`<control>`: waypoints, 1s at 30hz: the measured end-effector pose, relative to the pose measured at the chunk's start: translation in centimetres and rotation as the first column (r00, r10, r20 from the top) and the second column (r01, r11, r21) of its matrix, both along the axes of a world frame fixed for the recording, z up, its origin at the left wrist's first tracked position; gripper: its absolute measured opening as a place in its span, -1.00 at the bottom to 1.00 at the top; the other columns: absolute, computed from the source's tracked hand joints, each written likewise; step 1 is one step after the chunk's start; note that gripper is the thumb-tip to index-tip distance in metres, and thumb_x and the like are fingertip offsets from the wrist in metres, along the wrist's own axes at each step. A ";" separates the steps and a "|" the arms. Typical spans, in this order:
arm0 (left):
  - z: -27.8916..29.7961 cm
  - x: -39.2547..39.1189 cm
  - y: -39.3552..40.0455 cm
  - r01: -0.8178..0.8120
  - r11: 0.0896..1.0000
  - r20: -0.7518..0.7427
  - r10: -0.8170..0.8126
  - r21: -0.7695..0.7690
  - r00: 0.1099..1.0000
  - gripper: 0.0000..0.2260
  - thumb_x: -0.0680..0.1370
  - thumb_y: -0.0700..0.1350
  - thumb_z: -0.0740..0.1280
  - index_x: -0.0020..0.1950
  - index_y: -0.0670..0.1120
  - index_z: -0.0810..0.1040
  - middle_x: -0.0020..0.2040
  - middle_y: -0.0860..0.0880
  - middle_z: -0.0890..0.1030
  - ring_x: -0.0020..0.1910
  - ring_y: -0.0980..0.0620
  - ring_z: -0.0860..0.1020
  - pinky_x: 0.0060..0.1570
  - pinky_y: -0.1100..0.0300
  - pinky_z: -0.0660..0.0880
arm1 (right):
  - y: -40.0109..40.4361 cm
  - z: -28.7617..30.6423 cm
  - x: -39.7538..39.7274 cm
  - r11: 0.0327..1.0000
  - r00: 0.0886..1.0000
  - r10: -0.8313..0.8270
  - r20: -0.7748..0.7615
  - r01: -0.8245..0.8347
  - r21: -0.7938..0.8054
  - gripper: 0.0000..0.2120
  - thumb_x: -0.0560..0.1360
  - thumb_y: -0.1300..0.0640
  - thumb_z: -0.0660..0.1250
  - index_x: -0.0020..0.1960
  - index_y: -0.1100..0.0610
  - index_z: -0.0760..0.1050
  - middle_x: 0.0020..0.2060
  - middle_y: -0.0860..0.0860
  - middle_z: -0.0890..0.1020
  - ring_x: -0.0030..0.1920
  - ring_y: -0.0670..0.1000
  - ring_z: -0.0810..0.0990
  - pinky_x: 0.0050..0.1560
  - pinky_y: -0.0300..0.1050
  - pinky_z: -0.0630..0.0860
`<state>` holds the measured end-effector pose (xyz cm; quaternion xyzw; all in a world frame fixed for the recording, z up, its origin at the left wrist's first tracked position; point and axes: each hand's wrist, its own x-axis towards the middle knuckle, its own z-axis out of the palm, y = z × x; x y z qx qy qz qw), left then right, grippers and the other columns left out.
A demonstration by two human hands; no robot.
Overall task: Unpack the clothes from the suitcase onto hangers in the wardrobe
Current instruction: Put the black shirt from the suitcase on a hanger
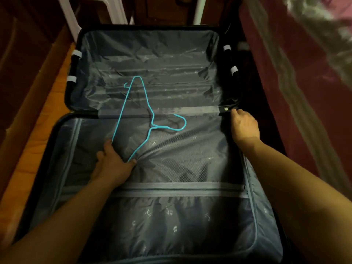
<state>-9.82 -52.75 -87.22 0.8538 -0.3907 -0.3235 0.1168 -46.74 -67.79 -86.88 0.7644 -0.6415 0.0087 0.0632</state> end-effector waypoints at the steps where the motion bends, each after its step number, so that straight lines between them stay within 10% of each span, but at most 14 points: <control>1: 0.0 -0.1 -0.1 0.004 1.000 0.005 -0.004 0.010 1.000 -0.02 0.44 0.08 0.55 0.62 0.01 -0.06 0.53 -0.27 0.17 0.43 -0.36 0.35 0.44 -0.20 0.31 | -0.2 0.0 -0.4 0.999 0.999 0.039 -0.020 -0.039 -0.004 -0.81 0.42 0.43 0.30 0.03 0.31 0.45 -0.13 0.28 0.55 -0.14 0.33 0.58 -0.30 0.08 0.45; 22: -0.8 -4.4 2.8 0.190 0.982 0.438 -0.168 -0.005 0.883 -0.28 0.62 0.09 0.22 0.64 -0.11 -0.07 0.42 -0.26 0.30 0.33 -0.26 0.35 0.17 -0.21 0.39 | 1.5 0.1 0.0 0.987 0.998 -0.052 -0.021 0.055 0.152 -0.79 0.55 0.33 0.22 0.15 0.35 0.51 0.05 0.36 0.57 0.02 0.40 0.59 0.00 0.19 0.55; 30: -1.1 -4.5 3.4 0.208 0.975 0.423 -0.158 -0.075 0.892 -0.29 0.56 0.01 0.33 0.61 -0.19 0.13 0.28 -0.32 0.42 0.18 -0.32 0.44 0.07 -0.19 0.41 | 17.9 2.4 -1.6 0.917 0.967 -0.237 0.093 0.191 0.349 -0.86 0.51 0.24 0.29 0.01 0.20 0.59 -0.06 0.26 0.64 -0.05 0.34 0.62 -0.09 0.10 0.53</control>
